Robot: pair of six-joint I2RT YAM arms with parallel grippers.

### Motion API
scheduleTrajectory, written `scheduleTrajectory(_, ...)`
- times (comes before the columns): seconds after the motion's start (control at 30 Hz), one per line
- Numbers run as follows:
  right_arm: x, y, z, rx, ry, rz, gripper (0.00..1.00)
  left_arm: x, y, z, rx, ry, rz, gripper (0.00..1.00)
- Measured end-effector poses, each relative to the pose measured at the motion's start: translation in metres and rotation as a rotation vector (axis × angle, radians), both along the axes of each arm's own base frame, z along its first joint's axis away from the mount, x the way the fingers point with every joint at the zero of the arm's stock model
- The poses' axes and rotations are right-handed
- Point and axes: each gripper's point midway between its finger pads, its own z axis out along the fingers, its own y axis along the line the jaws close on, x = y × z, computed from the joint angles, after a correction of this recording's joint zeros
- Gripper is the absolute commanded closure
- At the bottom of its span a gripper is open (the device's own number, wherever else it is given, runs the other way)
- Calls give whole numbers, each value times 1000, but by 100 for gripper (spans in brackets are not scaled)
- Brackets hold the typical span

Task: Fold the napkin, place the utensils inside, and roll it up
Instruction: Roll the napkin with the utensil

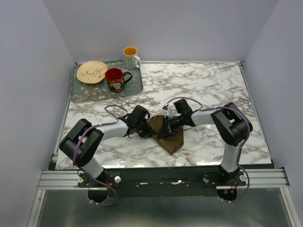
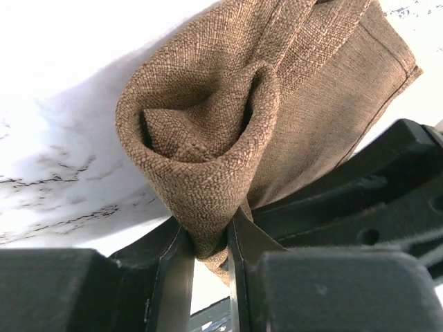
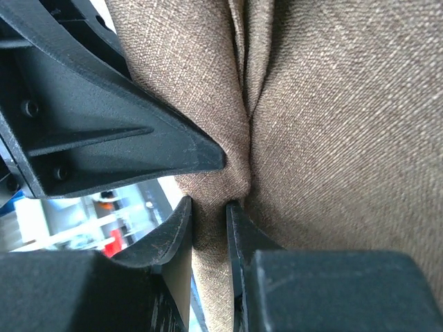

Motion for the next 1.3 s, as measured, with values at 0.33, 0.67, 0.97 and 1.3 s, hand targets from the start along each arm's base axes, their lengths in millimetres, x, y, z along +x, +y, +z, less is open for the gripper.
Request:
scheduleTrajectory(0.33,2,2,27,-323,-344,8,41,1,-1,1,6,4,-1,91)
scheduleTrajectory(0.67,-24,5,34,-603,-656,-2,43,0,-1,1,10,8,-1,93)
scheduleTrajectory(0.97,-18,-7,16,-811,-751,-44,45,1,0,1,7,16,4,93)
scheduleTrajectory(1.3,-20,-11,14,-898,-786,-45,43,1,0,0,3,22,6,93)
